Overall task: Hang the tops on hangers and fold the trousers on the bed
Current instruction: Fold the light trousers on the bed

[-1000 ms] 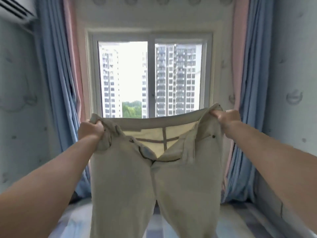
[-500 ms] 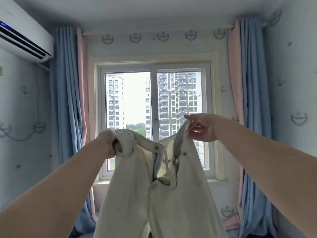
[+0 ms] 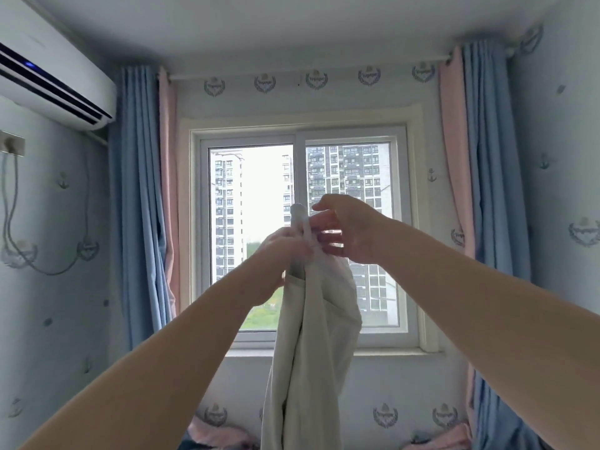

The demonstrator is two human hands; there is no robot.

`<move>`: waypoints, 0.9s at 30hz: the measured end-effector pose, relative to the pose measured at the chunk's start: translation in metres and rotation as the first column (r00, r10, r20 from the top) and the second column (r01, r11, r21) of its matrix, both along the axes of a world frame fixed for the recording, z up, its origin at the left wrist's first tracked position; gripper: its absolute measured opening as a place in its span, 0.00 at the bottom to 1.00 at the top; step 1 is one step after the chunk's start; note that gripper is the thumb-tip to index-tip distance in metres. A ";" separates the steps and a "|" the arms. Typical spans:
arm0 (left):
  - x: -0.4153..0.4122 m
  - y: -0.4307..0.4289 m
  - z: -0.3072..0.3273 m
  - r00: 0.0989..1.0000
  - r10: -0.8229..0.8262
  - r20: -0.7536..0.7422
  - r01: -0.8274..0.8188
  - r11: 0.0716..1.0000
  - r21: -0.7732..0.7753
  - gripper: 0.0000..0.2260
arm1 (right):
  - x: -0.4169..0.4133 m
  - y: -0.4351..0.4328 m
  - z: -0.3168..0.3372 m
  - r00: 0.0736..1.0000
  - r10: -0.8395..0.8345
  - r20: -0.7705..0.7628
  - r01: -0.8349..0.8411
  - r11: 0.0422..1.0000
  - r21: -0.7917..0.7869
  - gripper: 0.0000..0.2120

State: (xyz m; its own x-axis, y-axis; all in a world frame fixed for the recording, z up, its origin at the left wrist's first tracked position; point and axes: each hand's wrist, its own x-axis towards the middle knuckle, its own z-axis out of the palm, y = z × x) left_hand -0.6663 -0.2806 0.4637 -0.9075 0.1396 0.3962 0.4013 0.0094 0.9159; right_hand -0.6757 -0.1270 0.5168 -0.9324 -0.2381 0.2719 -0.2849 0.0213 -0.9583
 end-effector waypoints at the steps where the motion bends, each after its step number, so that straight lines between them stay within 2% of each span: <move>1: 0.000 0.002 -0.003 1.000 0.012 -0.021 -0.012 1.000 -0.009 0.20 | 0.002 -0.004 0.000 0.999 -0.007 -0.036 0.007 1.000 0.004 0.09; 5: -0.009 0.001 -0.018 0.979 0.171 -0.112 -0.165 0.985 0.059 0.12 | 0.007 -0.013 -0.007 0.986 -0.064 -0.157 0.082 0.991 0.107 0.06; 6: -0.012 -0.003 -0.020 0.973 0.195 -0.121 -0.187 0.979 0.074 0.11 | 0.005 -0.008 -0.011 0.968 -0.121 -0.219 0.150 0.981 0.123 0.07; 8: -0.015 -0.013 -0.024 0.973 0.198 -0.122 -0.186 0.977 0.102 0.10 | -0.005 0.010 -0.024 0.880 -0.291 -0.376 0.333 0.942 0.051 0.10; 10: -0.016 -0.027 -0.023 0.974 0.188 -0.128 -0.169 0.975 0.145 0.09 | -0.012 0.032 -0.050 0.773 -0.466 -0.431 0.486 0.871 -0.071 0.23; 11: -0.016 -0.034 -0.022 0.974 0.180 -0.134 -0.157 0.973 0.169 0.09 | -0.014 0.041 -0.067 0.779 -0.505 -0.373 0.510 0.855 -0.092 0.34; 12: -0.016 -0.041 -0.020 0.976 0.167 -0.138 -0.139 0.971 0.194 0.09 | -0.015 0.046 -0.087 0.841 -0.468 -0.271 0.462 0.882 -0.090 0.44; 13: -0.016 -0.047 -0.018 0.979 0.148 -0.139 -0.115 0.969 0.219 0.09 | -0.018 0.050 -0.108 0.931 -0.335 -0.149 0.325 0.942 -0.086 0.49; 14: -0.016 -0.053 -0.017 0.983 0.122 -0.140 -0.086 0.967 0.239 0.09 | -0.020 0.052 -0.128 0.994 -0.108 -0.007 0.107 0.989 -0.102 0.49; 15: -0.016 -0.058 -0.017 0.985 0.100 -0.138 -0.063 0.966 0.249 0.08 | -0.020 0.051 -0.145 0.985 0.126 0.122 -0.108 0.983 -0.146 0.45; 16: -0.016 -0.062 -0.017 0.988 0.082 -0.133 -0.047 0.968 0.248 0.08 | -0.017 0.046 -0.158 0.939 0.287 0.192 -0.246 0.947 -0.208 0.41; 17: -0.017 -0.066 -0.018 0.990 0.067 -0.125 -0.036 0.971 0.237 0.08 | -0.016 0.040 -0.167 0.903 0.370 0.216 -0.311 0.913 -0.262 0.38; 18: -0.017 -0.071 -0.019 0.992 0.051 -0.117 -0.024 0.975 0.222 0.08 | -0.015 0.032 -0.169 0.899 0.379 0.218 -0.314 0.906 -0.283 0.35; 20: -0.018 -0.082 -0.023 0.996 0.016 -0.092 0.001 0.983 0.182 0.10 | -0.015 0.013 -0.159 0.939 0.271 0.210 -0.204 0.935 -0.290 0.27; 23: -0.020 -0.109 -0.025 0.996 0.040 -0.080 -0.028 0.990 0.141 0.12 | -0.019 -0.004 -0.126 0.986 -0.040 0.161 0.093 0.937 -0.336 0.21; 25: -0.022 -0.125 -0.021 0.992 0.090 -0.088 -0.078 0.989 0.126 0.11 | -0.019 -0.008 -0.102 0.973 -0.216 0.076 0.229 0.919 -0.321 0.19; 27: -0.019 -0.134 -0.011 0.982 0.143 -0.125 -0.129 0.985 0.112 0.10 | -0.014 -0.014 -0.079 0.950 -0.311 -0.010 0.295 0.910 -0.290 0.16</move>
